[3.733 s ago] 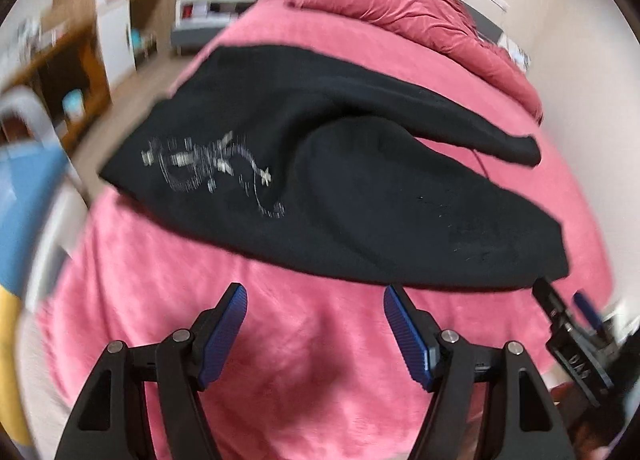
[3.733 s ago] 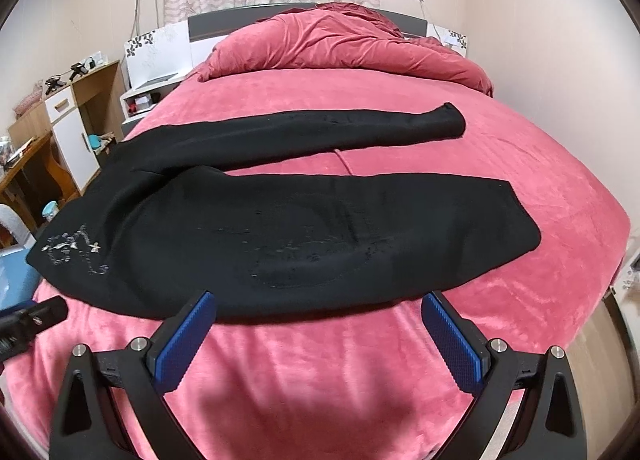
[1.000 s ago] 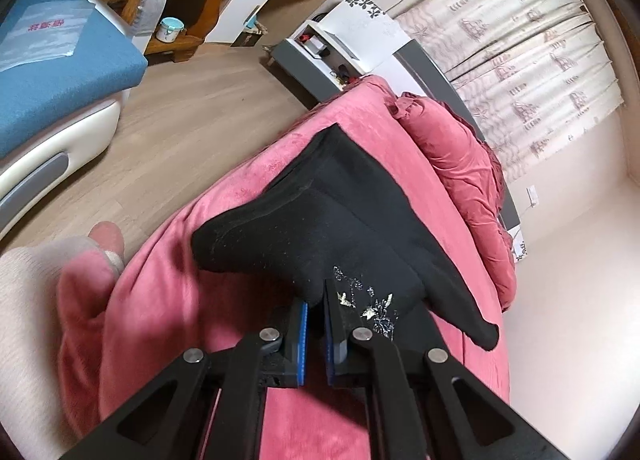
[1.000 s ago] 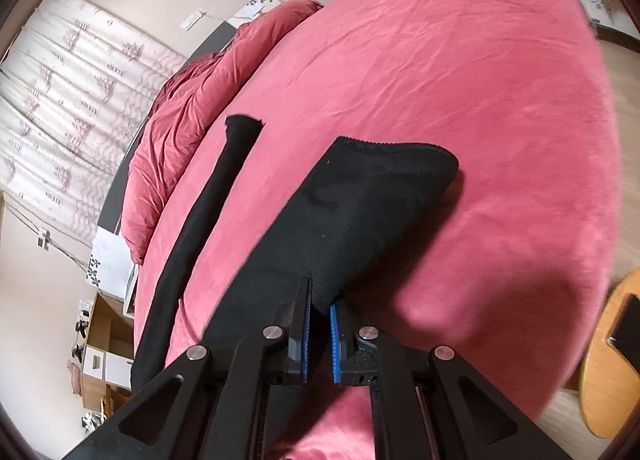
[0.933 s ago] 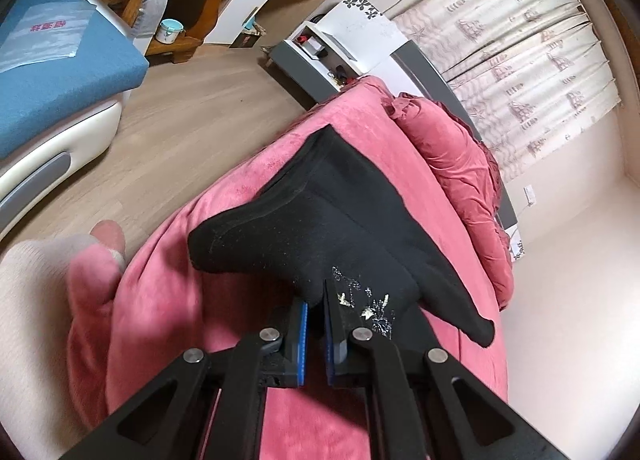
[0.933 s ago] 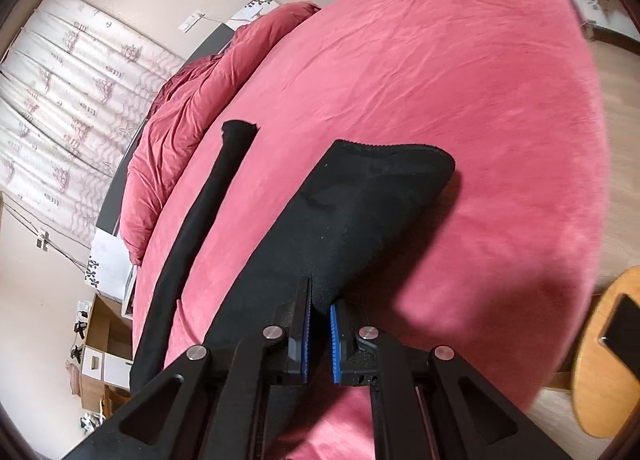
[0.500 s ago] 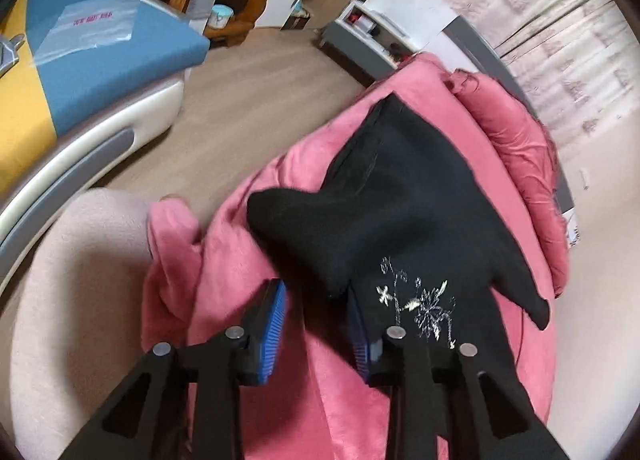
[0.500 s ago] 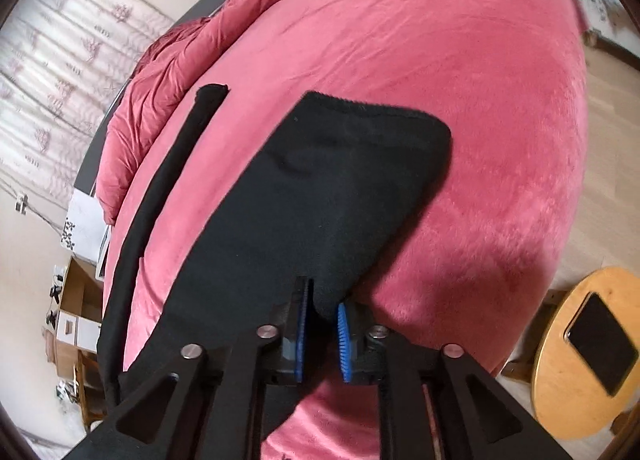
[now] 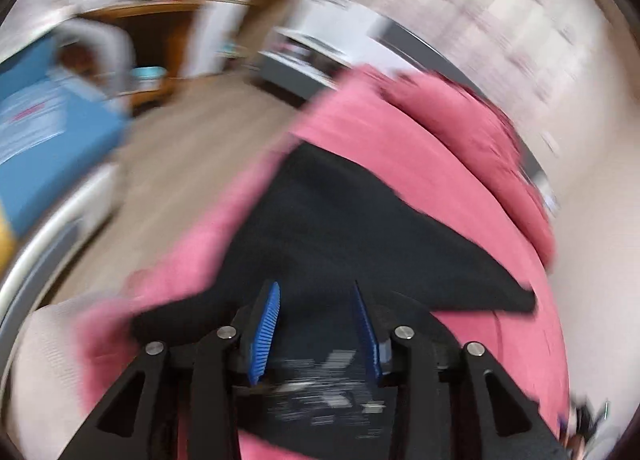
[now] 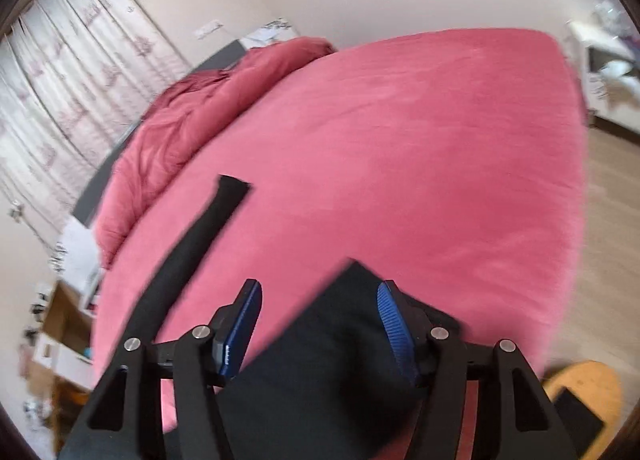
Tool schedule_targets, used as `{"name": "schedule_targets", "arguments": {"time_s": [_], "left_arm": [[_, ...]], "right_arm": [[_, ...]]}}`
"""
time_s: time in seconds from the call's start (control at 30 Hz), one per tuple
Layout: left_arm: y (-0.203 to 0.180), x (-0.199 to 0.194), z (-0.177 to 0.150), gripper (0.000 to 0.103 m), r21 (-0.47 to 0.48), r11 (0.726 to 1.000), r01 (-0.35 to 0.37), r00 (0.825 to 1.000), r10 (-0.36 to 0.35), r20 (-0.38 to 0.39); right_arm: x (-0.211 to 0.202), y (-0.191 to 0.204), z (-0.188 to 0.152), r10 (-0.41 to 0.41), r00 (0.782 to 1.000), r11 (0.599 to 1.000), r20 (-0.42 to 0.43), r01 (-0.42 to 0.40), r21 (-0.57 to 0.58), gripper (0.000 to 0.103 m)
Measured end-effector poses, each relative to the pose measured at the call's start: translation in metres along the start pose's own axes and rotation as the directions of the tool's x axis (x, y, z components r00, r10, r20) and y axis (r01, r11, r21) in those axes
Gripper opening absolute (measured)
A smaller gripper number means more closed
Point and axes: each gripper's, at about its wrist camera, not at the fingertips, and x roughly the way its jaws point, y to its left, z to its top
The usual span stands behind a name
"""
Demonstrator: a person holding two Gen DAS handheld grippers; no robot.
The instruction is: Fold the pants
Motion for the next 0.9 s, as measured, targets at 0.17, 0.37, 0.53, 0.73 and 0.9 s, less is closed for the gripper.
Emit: {"name": "schedule_targets", "arguments": {"time_s": [0.17, 0.37, 0.53, 0.73, 0.9], "left_arm": [[-0.089, 0.070, -0.013, 0.043, 0.115, 0.968, 0.221, 0.958, -0.194, -0.211], [-0.144, 0.144, -0.022, 0.058, -0.052, 0.918, 0.393, 0.879, -0.392, -0.270], [-0.154, 0.194, -0.026, 0.061, -0.226, 0.910, 0.348, 0.897, -0.393, -0.202], [-0.155, 0.224, -0.032, 0.062, -0.260, 0.917, 0.302, 0.922, -0.350, -0.163], [-0.154, 0.235, -0.035, 0.062, -0.308, 0.902, 0.302, 0.929, -0.351, -0.116]], "right_arm": [[0.070, 0.041, 0.018, 0.054, 0.995, 0.998, -0.084, -0.053, 0.013, 0.061], [0.158, 0.092, 0.027, 0.122, 0.980, 0.992, -0.159, -0.122, 0.012, 0.061], [0.231, 0.121, 0.049, 0.150, 0.973, 0.988, -0.176, -0.140, 0.070, 0.061], [0.290, 0.136, 0.068, 0.146, 0.974, 0.986, -0.175, -0.129, 0.108, 0.061], [0.325, 0.138, 0.076, 0.169, 0.970, 0.976, -0.176, -0.139, 0.168, 0.045]]}}
